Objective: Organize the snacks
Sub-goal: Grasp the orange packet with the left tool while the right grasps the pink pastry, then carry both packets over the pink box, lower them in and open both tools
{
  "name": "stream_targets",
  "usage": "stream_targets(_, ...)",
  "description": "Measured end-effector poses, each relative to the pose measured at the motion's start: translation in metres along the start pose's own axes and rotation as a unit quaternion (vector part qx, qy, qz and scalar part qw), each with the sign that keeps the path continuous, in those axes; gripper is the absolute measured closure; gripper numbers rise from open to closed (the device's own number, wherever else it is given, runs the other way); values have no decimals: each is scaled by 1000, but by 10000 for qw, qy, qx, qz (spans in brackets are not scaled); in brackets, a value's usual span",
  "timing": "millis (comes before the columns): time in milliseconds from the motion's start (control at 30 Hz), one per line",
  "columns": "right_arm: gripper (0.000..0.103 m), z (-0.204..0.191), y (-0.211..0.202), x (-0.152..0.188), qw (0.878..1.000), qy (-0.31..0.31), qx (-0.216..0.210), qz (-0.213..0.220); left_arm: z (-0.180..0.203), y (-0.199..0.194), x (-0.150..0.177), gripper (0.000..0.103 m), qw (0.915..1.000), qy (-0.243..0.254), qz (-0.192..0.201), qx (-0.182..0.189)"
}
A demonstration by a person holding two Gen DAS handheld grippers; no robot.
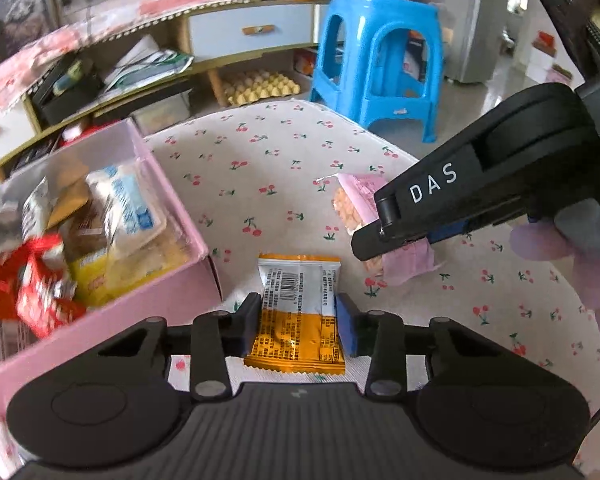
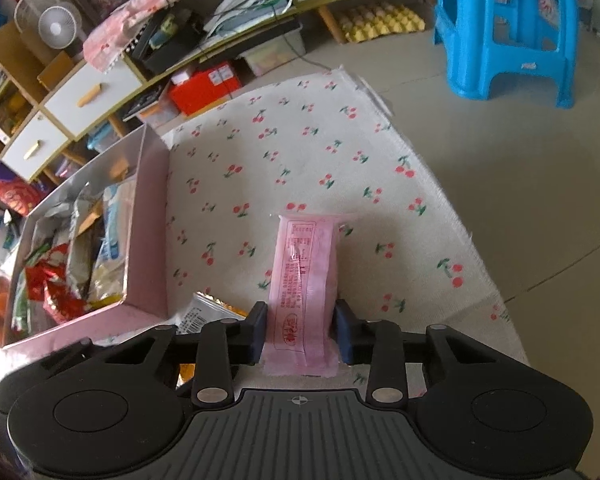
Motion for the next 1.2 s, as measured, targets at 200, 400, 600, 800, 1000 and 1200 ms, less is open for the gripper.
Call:
stream_targets(200, 70, -1, -5, 6, 9996, 137, -4, -259, -3, -21, 16, 67, 9991, -428, -66, -4)
stream_targets(400, 71, -7, -13, 14, 9983, 290, -182, -466, -24, -45, 22, 67, 9974, -685, -120, -172)
stream_targets(600, 71, -20, -20, 16, 9978, 324, -337, -480, -43, -68, 20, 67, 9968, -688, -31, -413)
stream_targets(800, 71, -41, -28, 20, 9981, 142, -458, -400, -52, -77, 21, 67, 9956, -687, 53, -636)
stream_targets(1000, 71, -64, -34, 22, 9982, -53, -522, -280, -68, -86, 21, 67, 9926, -921, 102, -779)
stream_targets(1200, 71, -88, -38, 18, 9975, -124, -696, -97, -87, -101, 14, 67, 9870, -1256, 328, -943)
Point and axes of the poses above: each gripper's, at about its wrist camera, not at the fingertips, and y roughly the way its jaws point, z to its right, x to its underside, the point moved 3 cm from there along y, roughly the way its jaws point, and after that the axes turned 6 degrees about x, right-handed, at the moved point
